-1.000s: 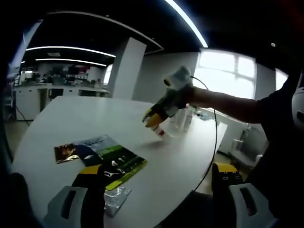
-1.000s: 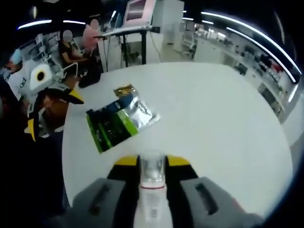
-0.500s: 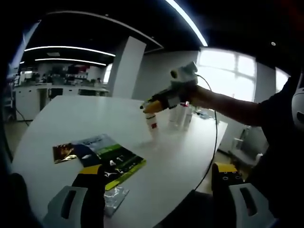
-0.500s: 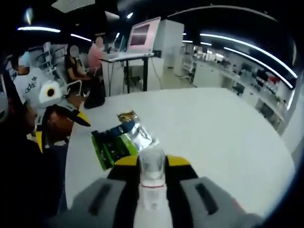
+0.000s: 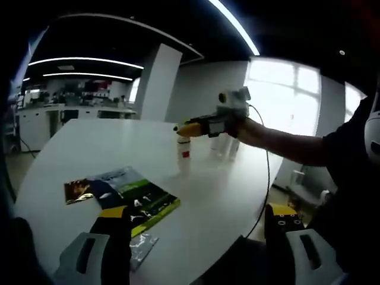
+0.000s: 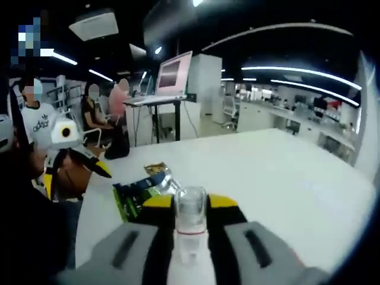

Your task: Arrange the skincare products in the storage area until every visible bottle or jar stands upright without overlapping.

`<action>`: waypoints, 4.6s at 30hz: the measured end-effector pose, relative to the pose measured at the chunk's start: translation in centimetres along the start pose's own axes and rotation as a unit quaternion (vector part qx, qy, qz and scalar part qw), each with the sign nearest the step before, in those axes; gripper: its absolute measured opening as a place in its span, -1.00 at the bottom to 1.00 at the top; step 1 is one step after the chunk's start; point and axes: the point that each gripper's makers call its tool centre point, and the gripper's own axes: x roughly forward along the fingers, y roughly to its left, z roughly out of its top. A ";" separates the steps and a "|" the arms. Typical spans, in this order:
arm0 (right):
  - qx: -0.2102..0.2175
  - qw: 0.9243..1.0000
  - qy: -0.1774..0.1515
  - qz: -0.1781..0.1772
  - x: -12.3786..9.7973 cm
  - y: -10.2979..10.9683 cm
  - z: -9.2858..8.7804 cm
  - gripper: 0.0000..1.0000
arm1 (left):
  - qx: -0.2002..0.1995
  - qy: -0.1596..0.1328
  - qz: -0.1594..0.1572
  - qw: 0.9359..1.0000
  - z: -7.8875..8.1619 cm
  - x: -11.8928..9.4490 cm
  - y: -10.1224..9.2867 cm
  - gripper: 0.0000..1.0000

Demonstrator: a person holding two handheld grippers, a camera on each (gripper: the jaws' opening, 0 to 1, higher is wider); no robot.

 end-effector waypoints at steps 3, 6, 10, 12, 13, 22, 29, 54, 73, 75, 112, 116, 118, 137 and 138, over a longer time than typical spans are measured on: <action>-0.002 1.000 -0.029 0.008 -0.2 -0.1 0.3 -0.62 | 0.001 0.003 0.002 1.000 -0.1 0.1 0.0 0.90; -0.020 0.997 -0.068 0.040 -0.3 0.9 1.2 -0.62 | 0.001 0.004 0.003 1.000 -0.1 0.1 -0.1 0.90; -0.048 0.995 -0.065 0.050 -0.1 1.9 0.6 -0.62 | 0.001 0.007 0.006 1.000 -0.1 0.1 0.0 0.90; -0.050 0.995 -0.065 0.057 0.0 1.9 0.4 -0.62 | 0.001 0.007 0.007 1.000 -0.1 0.1 0.0 0.90; -0.046 0.995 -0.070 0.062 0.0 1.9 0.4 -0.62 | 0.002 0.007 0.007 1.000 0.0 0.1 -0.1 0.90; -0.019 0.993 -0.086 0.081 -0.4 1.4 0.0 -0.62 | 0.001 0.013 0.010 1.000 -0.3 0.2 0.0 0.89; -0.021 0.990 -0.091 0.101 -0.3 1.4 0.1 -0.62 | 0.002 0.014 0.010 1.000 -0.1 0.5 0.0 0.89; -0.029 0.986 -0.074 0.147 0.5 2.2 -0.1 -0.61 | 0.007 0.019 0.011 1.000 0.0 0.8 -0.1 0.89; -0.027 0.989 -0.059 0.130 0.9 1.6 -0.9 -0.38 | 0.005 0.016 0.012 1.000 0.0 0.8 0.1 0.89; -0.027 0.990 -0.057 0.127 1.0 1.4 -1.1 -0.33 | 0.004 0.017 0.011 1.000 0.0 0.8 0.1 0.89; -0.021 0.998 -0.041 0.033 0.3 1.4 -2.3 -0.19 | 0.004 0.009 -0.002 1.000 0.2 0.5 0.3 0.89; -0.009 0.999 -0.047 0.013 0.1 1.5 -2.2 -0.17 | 0.003 0.008 -0.004 1.000 0.2 0.4 0.4 0.89; -0.008 0.999 -0.053 0.001 0.0 1.6 -2.0 -0.17 | 0.003 0.008 -0.005 1.000 0.2 0.3 0.3 0.89; 0.003 0.994 -0.056 -0.094 -0.4 1.7 -2.8 -0.16 | 0.005 0.004 -0.020 1.000 0.2 -0.2 0.4 0.89; 0.008 0.994 -0.059 -0.094 -0.4 1.8 -2.8 -0.16 | 0.005 0.004 -0.020 1.000 0.2 -0.3 0.5 0.89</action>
